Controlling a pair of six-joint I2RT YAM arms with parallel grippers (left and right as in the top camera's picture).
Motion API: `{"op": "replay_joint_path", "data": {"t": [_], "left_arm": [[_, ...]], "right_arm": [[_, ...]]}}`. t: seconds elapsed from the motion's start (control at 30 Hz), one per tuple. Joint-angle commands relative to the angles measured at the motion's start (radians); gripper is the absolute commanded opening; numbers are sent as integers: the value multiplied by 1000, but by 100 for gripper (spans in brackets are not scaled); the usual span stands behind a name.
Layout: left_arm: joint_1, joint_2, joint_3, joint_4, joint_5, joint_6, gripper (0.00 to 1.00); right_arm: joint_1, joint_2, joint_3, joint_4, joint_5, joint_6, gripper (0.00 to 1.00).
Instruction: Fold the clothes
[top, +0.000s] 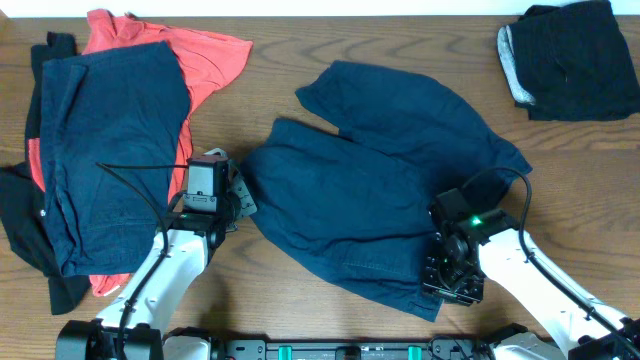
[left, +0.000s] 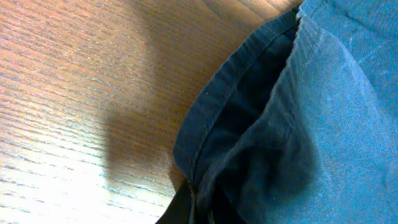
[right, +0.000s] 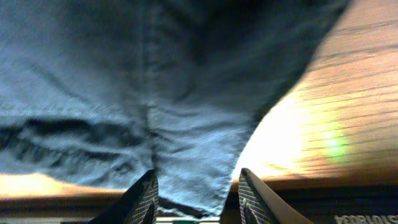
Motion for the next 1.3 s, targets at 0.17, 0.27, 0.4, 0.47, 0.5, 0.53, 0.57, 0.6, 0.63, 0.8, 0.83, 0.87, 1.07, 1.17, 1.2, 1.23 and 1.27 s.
{"op": "replay_joint_path", "data": {"t": [0.17, 0.27, 0.4, 0.47, 0.5, 0.53, 0.57, 0.6, 0.63, 0.8, 0.83, 0.87, 1.07, 1.17, 1.2, 1.23, 1.27], "left_arm": [[7, 6, 12, -2, -16, 21, 6], [7, 6, 12, -2, -16, 20, 6], [7, 6, 12, -2, -16, 20, 6], [7, 6, 12, -2, -16, 21, 6], [7, 6, 12, -3, -16, 21, 6], [7, 6, 12, -2, -16, 21, 6], [7, 6, 12, -2, -16, 21, 6], [7, 6, 12, -2, -16, 21, 6], [7, 6, 12, -2, -16, 21, 6], [7, 6, 12, -2, -16, 21, 6], [7, 6, 12, -2, -16, 21, 6], [7, 6, 12, -2, -16, 21, 6], [7, -34, 13, -48, -16, 21, 6], [7, -122, 18, -98, -33, 28, 6], [7, -158, 19, -116, -46, 28, 6], [7, -212, 21, -139, -70, 28, 6], [7, -247, 22, -153, -84, 28, 6]], "right_arm": [[11, 0, -5, -15, -20, 36, 41], [35, 0, -13, -12, -65, 36, 41], [105, 0, -37, 14, -73, 84, 42], [142, 0, -47, 28, -76, 117, 42], [158, 0, -50, 28, -73, 129, 42], [173, 0, -51, 28, -66, 143, 42], [183, 0, -51, 30, -60, 151, 42], [192, 0, -51, 34, -55, 158, 42], [196, 0, -51, 39, -52, 161, 41], [199, 0, -51, 72, -51, 167, 19], [199, 0, -51, 77, -47, 167, 11], [199, 0, -50, 82, -39, 167, 1], [162, 0, 20, 80, 6, 91, 1], [117, 0, 127, 19, 57, 32, 1], [97, 0, 170, 0, 77, 3, 1], [73, 0, 216, -14, 93, -32, 1], [54, 0, 249, -21, 100, -61, 1]]}}
